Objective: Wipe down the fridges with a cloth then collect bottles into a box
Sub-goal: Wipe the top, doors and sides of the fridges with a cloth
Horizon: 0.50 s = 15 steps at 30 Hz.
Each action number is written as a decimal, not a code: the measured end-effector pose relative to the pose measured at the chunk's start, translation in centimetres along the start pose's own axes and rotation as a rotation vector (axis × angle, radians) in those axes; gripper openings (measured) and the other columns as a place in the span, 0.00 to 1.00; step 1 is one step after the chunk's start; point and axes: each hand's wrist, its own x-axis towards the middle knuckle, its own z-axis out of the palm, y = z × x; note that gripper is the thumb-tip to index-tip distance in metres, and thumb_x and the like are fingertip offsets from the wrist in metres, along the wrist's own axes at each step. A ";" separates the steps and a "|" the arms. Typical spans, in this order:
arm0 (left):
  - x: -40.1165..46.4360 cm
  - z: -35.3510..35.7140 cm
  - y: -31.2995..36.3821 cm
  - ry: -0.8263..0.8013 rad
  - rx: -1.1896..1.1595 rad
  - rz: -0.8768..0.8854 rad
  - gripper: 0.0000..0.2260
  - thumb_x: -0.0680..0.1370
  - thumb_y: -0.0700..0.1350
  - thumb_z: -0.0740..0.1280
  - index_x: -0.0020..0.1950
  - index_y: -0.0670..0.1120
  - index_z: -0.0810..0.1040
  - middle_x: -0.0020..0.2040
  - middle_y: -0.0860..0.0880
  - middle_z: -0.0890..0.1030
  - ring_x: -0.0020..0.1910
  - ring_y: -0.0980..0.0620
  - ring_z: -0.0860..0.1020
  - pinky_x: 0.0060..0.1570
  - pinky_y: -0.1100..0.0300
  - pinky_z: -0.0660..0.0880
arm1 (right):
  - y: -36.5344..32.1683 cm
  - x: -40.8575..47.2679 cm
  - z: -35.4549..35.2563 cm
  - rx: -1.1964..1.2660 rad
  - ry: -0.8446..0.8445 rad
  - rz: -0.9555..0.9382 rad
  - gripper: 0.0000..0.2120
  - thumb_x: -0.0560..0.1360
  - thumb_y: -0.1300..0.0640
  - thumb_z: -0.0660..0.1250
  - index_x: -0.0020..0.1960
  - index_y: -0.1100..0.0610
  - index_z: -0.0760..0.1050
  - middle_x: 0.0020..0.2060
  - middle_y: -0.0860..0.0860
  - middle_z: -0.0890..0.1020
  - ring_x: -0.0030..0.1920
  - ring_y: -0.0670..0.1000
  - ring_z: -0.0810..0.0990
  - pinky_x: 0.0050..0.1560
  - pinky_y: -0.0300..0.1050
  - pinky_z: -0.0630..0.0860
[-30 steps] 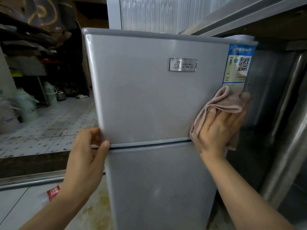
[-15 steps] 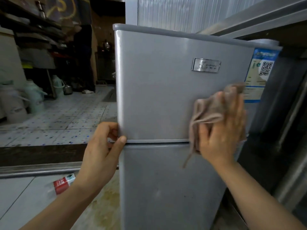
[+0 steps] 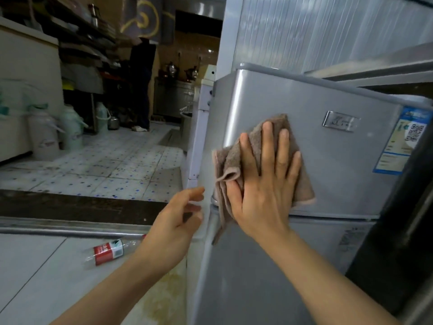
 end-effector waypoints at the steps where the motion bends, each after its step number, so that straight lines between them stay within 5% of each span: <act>1: -0.4 -0.4 -0.4 0.019 -0.002 -0.014 0.20 0.78 0.37 0.62 0.59 0.63 0.70 0.58 0.58 0.75 0.56 0.64 0.74 0.52 0.72 0.71 | 0.0 1.3 -0.4 -0.002 0.004 -0.033 0.32 0.76 0.40 0.55 0.77 0.49 0.53 0.76 0.56 0.51 0.76 0.62 0.48 0.72 0.64 0.44; 5: -1.0 -1.4 -1.2 0.088 0.023 -0.017 0.20 0.78 0.35 0.62 0.62 0.57 0.69 0.56 0.57 0.74 0.50 0.66 0.74 0.44 0.76 0.71 | -0.9 6.3 -1.4 -0.079 0.024 -0.094 0.31 0.70 0.43 0.62 0.73 0.46 0.64 0.76 0.58 0.55 0.75 0.63 0.49 0.72 0.64 0.45; 8: -1.0 -1.3 -1.2 0.126 0.042 0.000 0.19 0.78 0.36 0.61 0.62 0.57 0.70 0.55 0.61 0.73 0.49 0.65 0.74 0.44 0.70 0.72 | -1.6 7.5 -1.3 -0.109 0.051 -0.114 0.20 0.67 0.49 0.63 0.58 0.49 0.77 0.76 0.56 0.57 0.75 0.63 0.51 0.72 0.66 0.46; 11: -1.0 -1.1 -1.5 0.155 0.042 -0.001 0.18 0.78 0.35 0.61 0.60 0.56 0.70 0.54 0.61 0.74 0.49 0.64 0.74 0.44 0.70 0.73 | -1.8 5.2 -0.6 -0.057 0.028 -0.212 0.10 0.68 0.52 0.62 0.45 0.53 0.79 0.75 0.53 0.62 0.75 0.61 0.52 0.73 0.65 0.43; 15: -1.2 -1.0 -2.0 0.202 0.031 0.010 0.19 0.76 0.33 0.61 0.59 0.54 0.72 0.52 0.57 0.76 0.48 0.62 0.76 0.43 0.69 0.73 | -2.8 -1.5 0.8 -0.002 -0.096 -0.327 0.09 0.67 0.54 0.64 0.44 0.55 0.79 0.69 0.51 0.71 0.75 0.56 0.52 0.74 0.62 0.41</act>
